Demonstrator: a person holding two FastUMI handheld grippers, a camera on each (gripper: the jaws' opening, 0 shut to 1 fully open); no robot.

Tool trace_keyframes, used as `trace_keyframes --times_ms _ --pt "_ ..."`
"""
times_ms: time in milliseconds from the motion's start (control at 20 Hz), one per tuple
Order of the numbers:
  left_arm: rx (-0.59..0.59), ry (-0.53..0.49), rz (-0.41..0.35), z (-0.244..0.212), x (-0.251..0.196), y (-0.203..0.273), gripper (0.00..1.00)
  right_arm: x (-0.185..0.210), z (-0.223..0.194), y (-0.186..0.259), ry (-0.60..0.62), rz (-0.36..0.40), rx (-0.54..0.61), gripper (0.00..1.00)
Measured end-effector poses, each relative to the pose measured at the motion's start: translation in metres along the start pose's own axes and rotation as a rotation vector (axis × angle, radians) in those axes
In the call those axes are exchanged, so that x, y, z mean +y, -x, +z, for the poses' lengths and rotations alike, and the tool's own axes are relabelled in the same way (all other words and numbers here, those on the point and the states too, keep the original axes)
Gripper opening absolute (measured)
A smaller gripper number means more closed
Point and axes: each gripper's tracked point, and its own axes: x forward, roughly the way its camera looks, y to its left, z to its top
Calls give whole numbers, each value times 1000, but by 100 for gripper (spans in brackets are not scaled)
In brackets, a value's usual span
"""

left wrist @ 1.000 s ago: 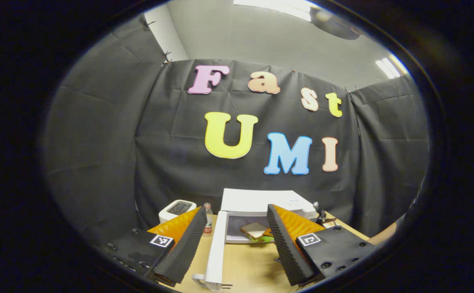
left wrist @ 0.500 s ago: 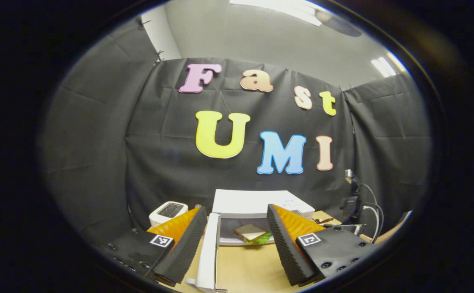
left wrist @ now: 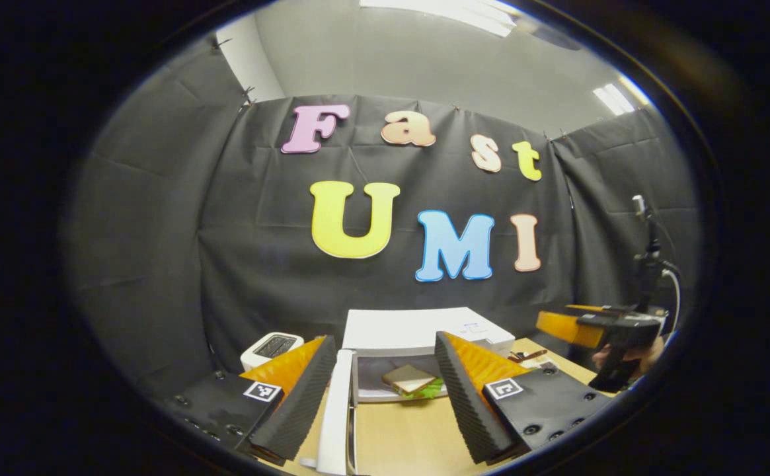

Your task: Open the microwave oven with the left hand, put the food in, and close the microwave oven.

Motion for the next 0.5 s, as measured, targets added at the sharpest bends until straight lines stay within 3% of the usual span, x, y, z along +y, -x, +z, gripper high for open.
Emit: trace_keyframes --times_ms 150,250,350,400,500 --pt "26 16 -13 -10 -3 -1 96 -16 19 23 16 -63 -47 98" --pt "42 27 -39 -14 -9 1 60 -24 28 32 51 -90 -77 98" --pt "37 4 9 -19 4 5 25 -28 34 43 61 -100 -92 98" --pt "41 14 -26 -15 -2 13 7 -28 37 45 57 -101 -94 98" --pt "40 -29 21 -19 18 25 7 -30 38 48 48 -109 -91 98"
